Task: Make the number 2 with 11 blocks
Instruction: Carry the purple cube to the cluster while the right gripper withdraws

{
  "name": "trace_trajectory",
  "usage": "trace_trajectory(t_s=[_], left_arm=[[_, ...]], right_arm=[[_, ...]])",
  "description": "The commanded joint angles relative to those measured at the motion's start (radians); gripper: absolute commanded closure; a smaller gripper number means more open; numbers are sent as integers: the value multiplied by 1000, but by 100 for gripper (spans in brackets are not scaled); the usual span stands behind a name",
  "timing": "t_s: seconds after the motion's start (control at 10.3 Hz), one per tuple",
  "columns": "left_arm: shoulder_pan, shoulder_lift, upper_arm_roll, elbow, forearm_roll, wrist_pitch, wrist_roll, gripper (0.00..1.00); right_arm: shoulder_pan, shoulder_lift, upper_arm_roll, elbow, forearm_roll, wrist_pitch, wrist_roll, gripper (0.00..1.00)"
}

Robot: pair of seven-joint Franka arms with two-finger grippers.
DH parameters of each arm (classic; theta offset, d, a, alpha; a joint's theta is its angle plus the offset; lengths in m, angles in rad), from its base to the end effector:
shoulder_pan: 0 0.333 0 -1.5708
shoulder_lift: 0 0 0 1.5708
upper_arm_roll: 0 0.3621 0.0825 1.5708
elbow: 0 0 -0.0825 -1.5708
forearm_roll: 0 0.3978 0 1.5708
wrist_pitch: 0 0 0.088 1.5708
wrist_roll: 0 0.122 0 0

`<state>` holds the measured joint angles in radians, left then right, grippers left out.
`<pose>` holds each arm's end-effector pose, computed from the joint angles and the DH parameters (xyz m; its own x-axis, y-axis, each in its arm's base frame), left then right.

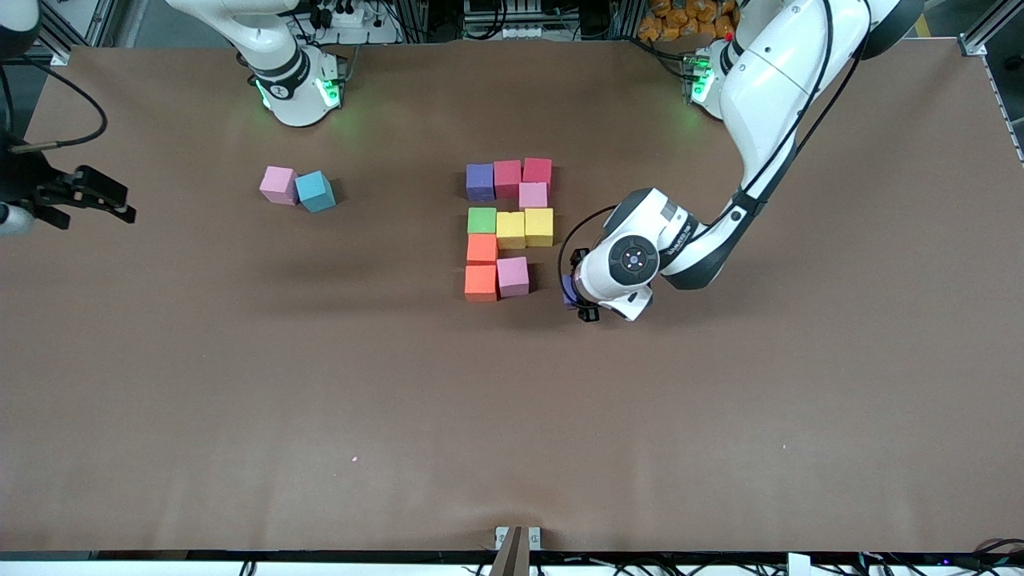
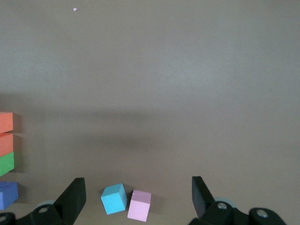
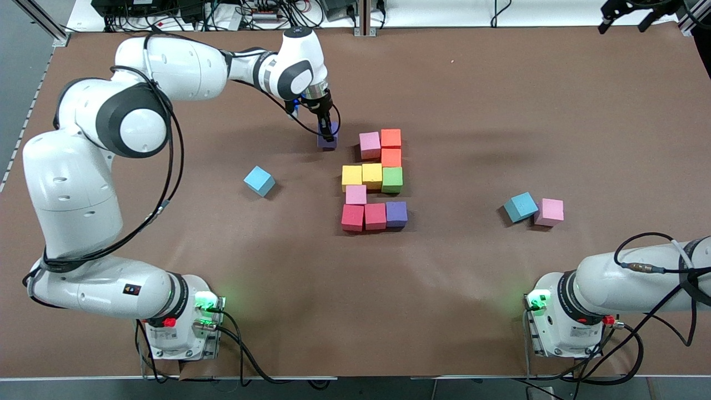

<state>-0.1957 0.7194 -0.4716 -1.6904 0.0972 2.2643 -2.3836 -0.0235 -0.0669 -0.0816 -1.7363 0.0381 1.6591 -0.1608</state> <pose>0.5799 -0.4023 0.2209 -0.1821 0.9771 -0.1103 0.9641 0.1554 -0.2155 0.5462 -0.0547 0.6198 0.9986 0.0524 -0.0035 0.0522 -0.9976 -0.0445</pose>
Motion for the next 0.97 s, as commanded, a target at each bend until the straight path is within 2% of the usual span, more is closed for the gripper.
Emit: trace_trajectory(t_s=[0.0, 0.58, 0.87], left_arm=[[-19, 0, 7, -3, -16, 55, -70, 60], [-30, -35, 2, -130, -11, 166, -80, 60], [-17, -37, -16, -146, -11, 189, -72, 61]], right_arm=[[-18, 15, 8, 30, -20, 4, -14, 0], [-3, 16, 16, 49, -64, -30, -16, 0], [-3, 18, 16, 64, -64, -39, -19, 0]])
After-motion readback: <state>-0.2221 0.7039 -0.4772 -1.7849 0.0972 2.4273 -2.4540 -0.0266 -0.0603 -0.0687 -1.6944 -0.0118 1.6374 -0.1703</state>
